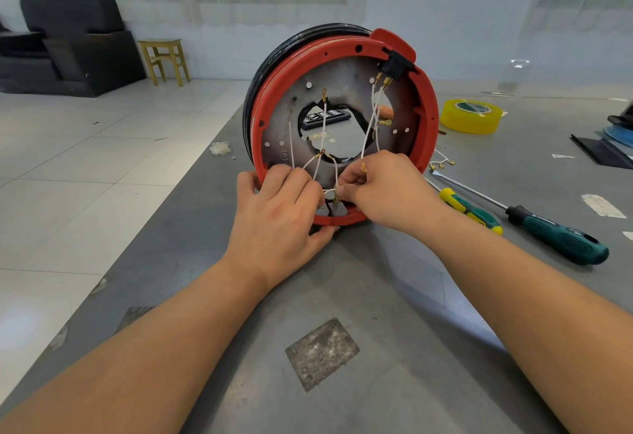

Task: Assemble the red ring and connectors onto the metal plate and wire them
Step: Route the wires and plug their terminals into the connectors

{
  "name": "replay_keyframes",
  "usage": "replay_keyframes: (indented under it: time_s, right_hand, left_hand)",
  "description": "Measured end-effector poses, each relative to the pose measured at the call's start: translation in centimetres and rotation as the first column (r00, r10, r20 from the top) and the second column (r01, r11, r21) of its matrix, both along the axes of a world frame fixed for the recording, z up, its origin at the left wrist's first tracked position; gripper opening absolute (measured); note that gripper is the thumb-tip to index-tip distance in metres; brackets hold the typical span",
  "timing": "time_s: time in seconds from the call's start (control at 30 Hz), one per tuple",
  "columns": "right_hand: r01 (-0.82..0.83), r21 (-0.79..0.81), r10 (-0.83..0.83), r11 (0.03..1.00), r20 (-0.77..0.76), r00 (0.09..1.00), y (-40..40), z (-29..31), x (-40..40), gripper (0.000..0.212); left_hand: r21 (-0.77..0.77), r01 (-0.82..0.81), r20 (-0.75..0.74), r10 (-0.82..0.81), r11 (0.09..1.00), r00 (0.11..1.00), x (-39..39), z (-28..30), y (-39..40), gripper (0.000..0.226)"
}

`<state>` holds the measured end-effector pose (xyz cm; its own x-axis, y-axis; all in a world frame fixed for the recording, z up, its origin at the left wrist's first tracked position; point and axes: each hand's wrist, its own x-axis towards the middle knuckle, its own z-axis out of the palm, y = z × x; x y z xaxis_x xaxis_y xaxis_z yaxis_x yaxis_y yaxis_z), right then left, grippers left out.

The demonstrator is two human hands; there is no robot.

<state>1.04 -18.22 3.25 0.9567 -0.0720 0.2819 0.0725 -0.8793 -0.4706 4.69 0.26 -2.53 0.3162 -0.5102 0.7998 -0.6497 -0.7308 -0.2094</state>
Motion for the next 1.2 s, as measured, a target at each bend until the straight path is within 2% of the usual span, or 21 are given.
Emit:
replay_keyframes:
  time_s: [0.4, 0.6, 0.9, 1.2]
  right_hand:
    - [0.000, -0.012, 0.000, 1.000, -0.014, 1.000, -0.1, 0.0, 0.2, 0.011]
    - [-0.015, -0.101, 0.010, 0.995, -0.049, 0.999, -0.1, 0.5, 0.2, 0.010]
    - [-0.054, -0.234, 0.057, 0.971, 0.005, 0.998, 0.1, 0.3, 0.1, 0.010]
    - [-0.082, -0.257, 0.100, 0.963, 0.060, 0.993, 0.2, 0.0, -0.8, 0.011]
  left_hand:
    - [-0.009, 0.005, 0.010, -0.005, 1.000, 1.000, 0.4, -0.3, 0.0, 0.040]
    - [-0.023, 0.008, 0.015, -0.008, 1.000, 1.000, 0.7, -0.7, -0.1, 0.042]
    - [-0.048, 0.004, 0.010, -0.003, 0.999, 1.000, 0.5, -0.6, 0.0, 0.045]
    - [-0.045, 0.030, -0.023, -0.031, 0.999, 0.999, 0.6, -0.6, 0.3, 0.043]
